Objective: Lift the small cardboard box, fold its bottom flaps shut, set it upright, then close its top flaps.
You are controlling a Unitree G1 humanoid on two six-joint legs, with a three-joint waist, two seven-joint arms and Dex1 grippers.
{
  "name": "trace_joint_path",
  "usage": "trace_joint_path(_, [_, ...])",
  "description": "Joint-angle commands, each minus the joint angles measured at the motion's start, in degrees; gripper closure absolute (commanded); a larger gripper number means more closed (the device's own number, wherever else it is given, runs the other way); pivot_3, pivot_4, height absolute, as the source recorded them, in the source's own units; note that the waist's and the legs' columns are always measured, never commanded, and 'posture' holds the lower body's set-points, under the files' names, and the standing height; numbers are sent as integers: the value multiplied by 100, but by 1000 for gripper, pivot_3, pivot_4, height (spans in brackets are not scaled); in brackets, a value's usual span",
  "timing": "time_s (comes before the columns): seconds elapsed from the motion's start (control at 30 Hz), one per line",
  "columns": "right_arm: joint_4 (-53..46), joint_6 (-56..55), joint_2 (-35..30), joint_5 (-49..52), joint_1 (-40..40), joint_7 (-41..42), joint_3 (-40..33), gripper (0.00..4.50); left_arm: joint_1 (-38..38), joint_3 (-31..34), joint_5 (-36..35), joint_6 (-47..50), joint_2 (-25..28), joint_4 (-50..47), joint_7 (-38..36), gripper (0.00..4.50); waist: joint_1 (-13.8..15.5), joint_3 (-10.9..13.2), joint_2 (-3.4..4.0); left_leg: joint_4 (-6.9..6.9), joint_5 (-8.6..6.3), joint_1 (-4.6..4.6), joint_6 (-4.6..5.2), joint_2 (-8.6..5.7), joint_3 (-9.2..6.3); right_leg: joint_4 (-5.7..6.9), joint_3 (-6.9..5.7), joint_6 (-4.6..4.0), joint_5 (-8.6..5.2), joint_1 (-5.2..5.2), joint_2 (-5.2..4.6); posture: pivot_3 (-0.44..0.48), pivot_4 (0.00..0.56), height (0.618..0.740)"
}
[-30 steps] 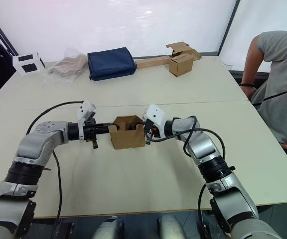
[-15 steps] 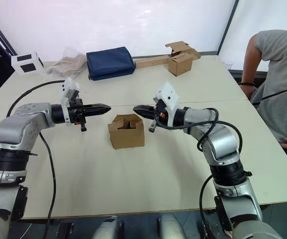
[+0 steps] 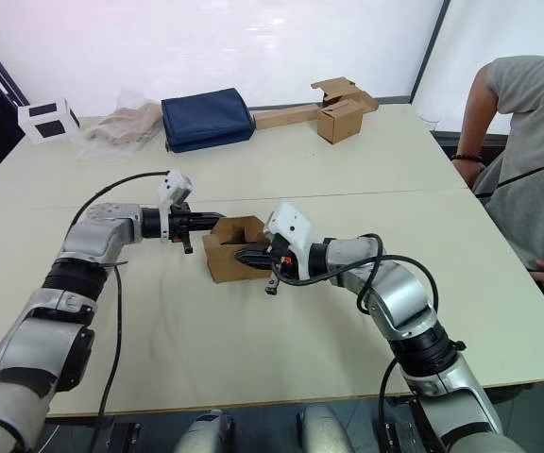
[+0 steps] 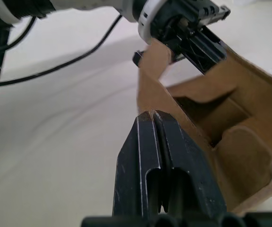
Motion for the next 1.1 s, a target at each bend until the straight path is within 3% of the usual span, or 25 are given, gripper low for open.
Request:
trace_joint_path(0.03, [360,-383,194,-203,-267,-78,21,4500,-228,2,137,-255,-109,205,-130,4461,3,0,0,0,0,0,0,0,0,0,0,0,0,0,-1,0,150,740])
trace_joint_path(0.6, [1150,-874,393,-865,-255,-51,335,4500,-67,196,213,-257,-66,59,-360,4461,-1,-1,0,3,1,1,-1,-1,-1,6,-1,0,0,2,-1,0,150,740])
trace_joint_path(0.87, [856,-620,463,-654,-200,-171,19,4500,360,1077,-964,1238,241,-1711,-267,4461,-3,0,0,3,1,1,-2,0,-3,7,-1,0,0,2,-3,0,150,740])
trace_joint_path(1.1, [764,-570,425,-677,-106,-202,19,4500,1504,944,-1553,2288,864,-3737,-451,4461,-1,-1,1,0,2,5,-4,2,-2,11,0,0,0,2,-2,0,150,740])
